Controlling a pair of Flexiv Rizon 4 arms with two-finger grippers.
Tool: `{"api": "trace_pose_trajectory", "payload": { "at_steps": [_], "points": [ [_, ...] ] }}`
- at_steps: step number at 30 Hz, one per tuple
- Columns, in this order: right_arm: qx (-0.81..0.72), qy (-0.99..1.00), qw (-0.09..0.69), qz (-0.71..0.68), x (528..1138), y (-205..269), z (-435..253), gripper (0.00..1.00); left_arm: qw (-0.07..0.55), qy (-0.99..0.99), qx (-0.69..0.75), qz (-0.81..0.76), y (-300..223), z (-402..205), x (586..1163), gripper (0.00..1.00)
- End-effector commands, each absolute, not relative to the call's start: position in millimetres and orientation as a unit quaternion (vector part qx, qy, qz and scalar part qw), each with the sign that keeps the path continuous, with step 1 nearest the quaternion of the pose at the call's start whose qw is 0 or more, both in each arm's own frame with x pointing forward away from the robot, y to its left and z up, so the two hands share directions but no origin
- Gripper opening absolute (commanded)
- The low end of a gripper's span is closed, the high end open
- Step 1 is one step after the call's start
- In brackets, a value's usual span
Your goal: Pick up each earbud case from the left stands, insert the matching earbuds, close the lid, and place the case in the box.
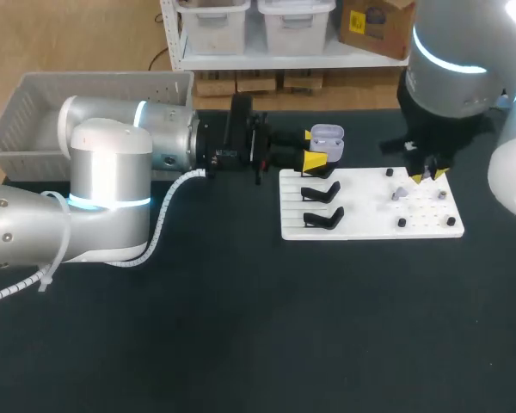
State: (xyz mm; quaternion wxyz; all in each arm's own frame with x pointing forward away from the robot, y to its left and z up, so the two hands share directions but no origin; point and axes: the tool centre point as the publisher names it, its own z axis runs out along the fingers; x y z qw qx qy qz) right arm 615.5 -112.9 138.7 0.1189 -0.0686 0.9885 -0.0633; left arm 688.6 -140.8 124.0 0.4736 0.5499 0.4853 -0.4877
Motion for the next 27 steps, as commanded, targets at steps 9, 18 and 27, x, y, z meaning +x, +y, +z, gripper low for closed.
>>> {"api": "trace_pose_trajectory", "payload": {
  "at_steps": [9, 18, 27],
  "points": [
    [-0.057, 0.988, 0.125, -0.066, 615, -114, 138, 0.00, 0.474, 0.483, 0.555, -0.485, -143, 122, 686, 0.00],
    [0.042, 0.989, 0.131, -0.059, 623, -105, 156, 0.00, 0.487, 0.463, 0.563, -0.481, -154, 122, 672, 0.00],
    [0.128, 0.984, 0.120, 0.008, 625, -87, 177, 0.00, 0.489, 0.464, 0.553, -0.489, -157, 119, 664, 0.00]
  ]
}}
